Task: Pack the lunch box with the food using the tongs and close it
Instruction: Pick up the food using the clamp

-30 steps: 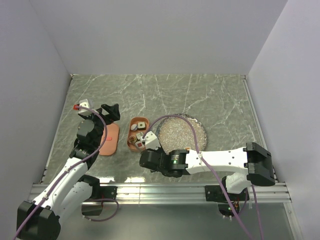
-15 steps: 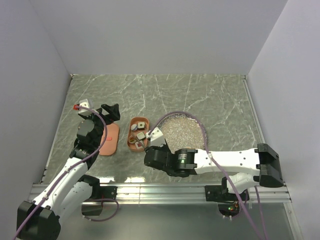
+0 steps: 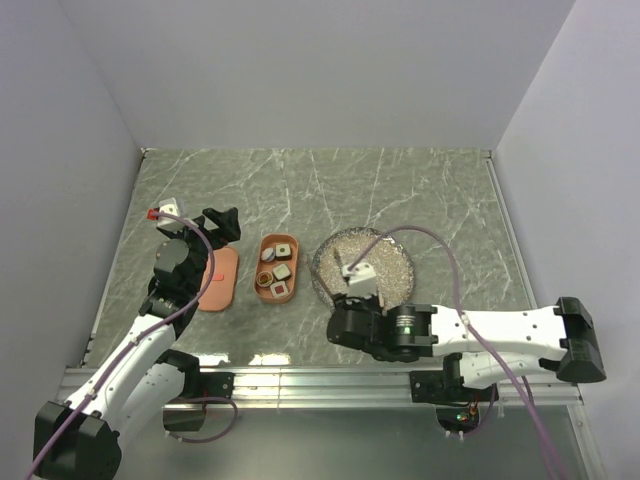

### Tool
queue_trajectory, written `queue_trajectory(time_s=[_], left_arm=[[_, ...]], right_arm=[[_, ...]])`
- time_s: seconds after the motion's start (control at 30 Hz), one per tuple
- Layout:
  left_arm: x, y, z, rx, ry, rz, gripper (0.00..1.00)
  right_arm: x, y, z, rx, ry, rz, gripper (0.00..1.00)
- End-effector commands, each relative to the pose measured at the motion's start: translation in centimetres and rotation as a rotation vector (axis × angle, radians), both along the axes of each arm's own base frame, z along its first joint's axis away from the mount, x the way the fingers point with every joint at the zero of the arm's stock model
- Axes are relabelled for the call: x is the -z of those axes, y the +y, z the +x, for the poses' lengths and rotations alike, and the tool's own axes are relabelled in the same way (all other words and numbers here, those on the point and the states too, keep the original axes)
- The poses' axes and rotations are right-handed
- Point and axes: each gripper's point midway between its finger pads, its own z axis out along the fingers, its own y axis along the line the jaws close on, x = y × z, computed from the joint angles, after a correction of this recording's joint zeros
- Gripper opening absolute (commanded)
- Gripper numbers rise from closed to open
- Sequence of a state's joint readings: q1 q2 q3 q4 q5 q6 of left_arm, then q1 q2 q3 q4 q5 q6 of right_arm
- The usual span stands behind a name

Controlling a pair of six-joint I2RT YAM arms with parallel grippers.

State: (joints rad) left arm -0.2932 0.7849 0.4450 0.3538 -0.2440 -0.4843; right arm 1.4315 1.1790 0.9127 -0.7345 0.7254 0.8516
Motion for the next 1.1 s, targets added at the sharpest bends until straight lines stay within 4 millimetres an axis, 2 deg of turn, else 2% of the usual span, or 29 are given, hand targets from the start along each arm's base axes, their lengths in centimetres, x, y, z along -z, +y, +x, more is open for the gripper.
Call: queue_trajectory(time_s=[0.0, 0.07, 0.17, 0.4, 0.67, 1.07], left_arm=[[-1.1, -0.4, 0.1, 0.022, -0.042, -0.017, 0.99], [-1.0, -0.3, 0.2, 0.015, -0.040, -0.012, 1.00], [-1.0, 0.1, 0.1, -0.002, -0.038, -0.012, 1.00], [-1.0, -0.3, 0.1, 0.021, -0.037, -0.012, 0.99], [-1.2, -0.2, 0.0, 0.025, -0.041, -0.016, 0.99], [-1.2, -0.4, -0.1, 0.034, -0.041, -0.014, 1.00]], right_arm=[[0.9, -4.0, -0.4, 0.159, 0.011, 0.038, 0.54], [1.4, -5.5, -1.4, 0.173, 0.018, 0.024, 0.53], [2.2, -6.3, -2.4, 0.224, 0.037, 0.059, 0.53], [4.0, -8.3, -4.9, 0.318, 0.075, 0.018, 0.53], [4.3, -9.5, -6.3, 0.338, 0.093, 0.036, 0.53], [5.3, -9.7, -7.5, 0.340, 0.127, 0.026, 0.53]])
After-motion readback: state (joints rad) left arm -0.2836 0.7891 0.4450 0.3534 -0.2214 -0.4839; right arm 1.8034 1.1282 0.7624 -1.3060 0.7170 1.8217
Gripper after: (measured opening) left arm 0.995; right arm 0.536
